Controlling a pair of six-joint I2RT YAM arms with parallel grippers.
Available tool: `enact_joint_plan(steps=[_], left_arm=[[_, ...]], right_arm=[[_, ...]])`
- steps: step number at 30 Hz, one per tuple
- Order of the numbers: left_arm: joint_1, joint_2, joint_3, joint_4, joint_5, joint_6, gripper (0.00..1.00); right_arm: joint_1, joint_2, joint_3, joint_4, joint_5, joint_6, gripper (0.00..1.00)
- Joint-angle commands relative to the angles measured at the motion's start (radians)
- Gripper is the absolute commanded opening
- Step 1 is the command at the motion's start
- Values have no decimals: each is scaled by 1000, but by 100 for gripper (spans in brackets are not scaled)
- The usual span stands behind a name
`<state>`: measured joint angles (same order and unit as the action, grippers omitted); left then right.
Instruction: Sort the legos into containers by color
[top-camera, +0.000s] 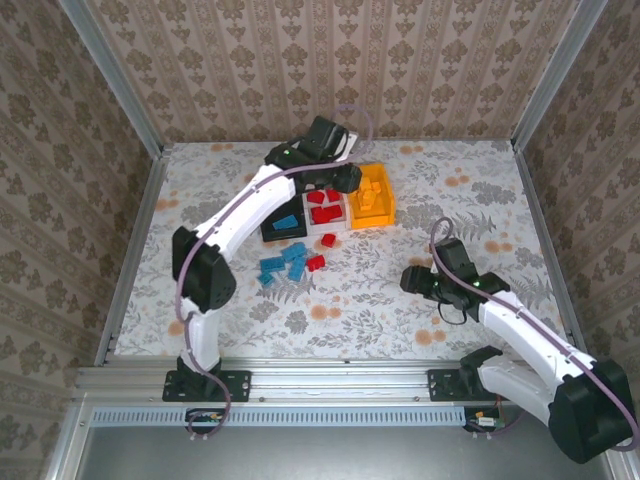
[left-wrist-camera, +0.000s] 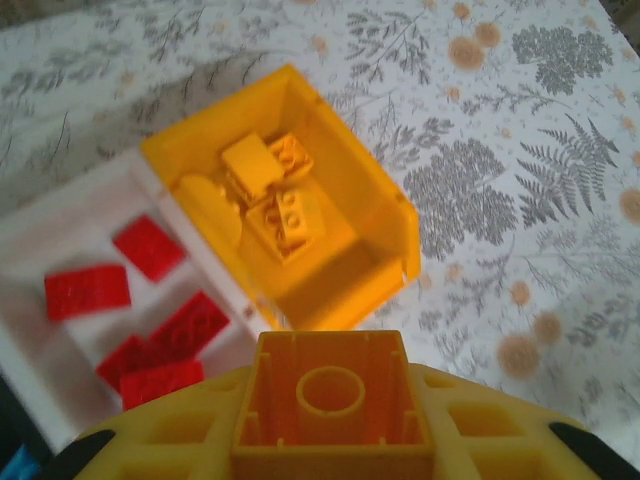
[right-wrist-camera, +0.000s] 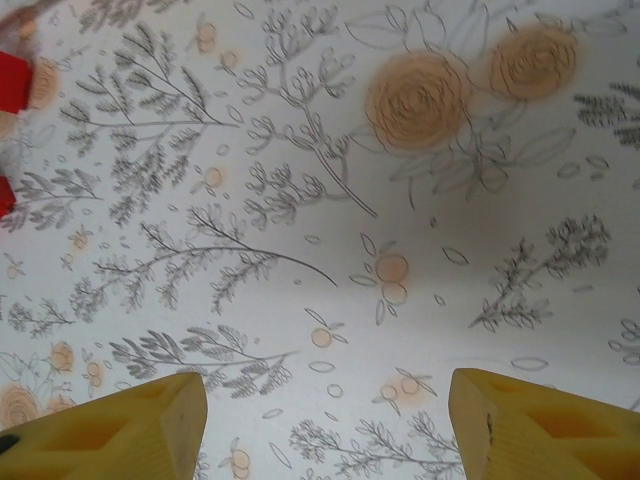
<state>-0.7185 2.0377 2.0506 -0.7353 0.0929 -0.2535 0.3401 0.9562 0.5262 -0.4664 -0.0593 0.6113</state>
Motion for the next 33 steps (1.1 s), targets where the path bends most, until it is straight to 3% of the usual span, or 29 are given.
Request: enact_joint_plan(steps=[1, 10, 17, 19, 21, 28, 33], left_arm=[[-4, 113, 61, 49, -28, 82, 34], [-7, 245, 52, 272, -126, 116, 34], [-4, 351, 149, 225, -128, 119, 35], [-2, 361, 154, 223, -127, 115, 42], [1, 361, 153, 224, -134, 109, 53], [1, 312, 121, 239, -139, 114, 59], [2, 141, -63, 337, -137, 105, 61]], right_arm=[[-3, -26, -31, 17, -4, 38, 67], [-2, -31, -60, 21, -17, 45, 66], [-3, 5, -63, 42, -23, 47, 67], [-2, 14, -61, 47, -24, 48, 68], [-3, 24, -60, 50, -23, 48, 69], [-1, 49, -42, 52, -33, 57, 71], [22, 67, -21, 56, -48, 65, 71]])
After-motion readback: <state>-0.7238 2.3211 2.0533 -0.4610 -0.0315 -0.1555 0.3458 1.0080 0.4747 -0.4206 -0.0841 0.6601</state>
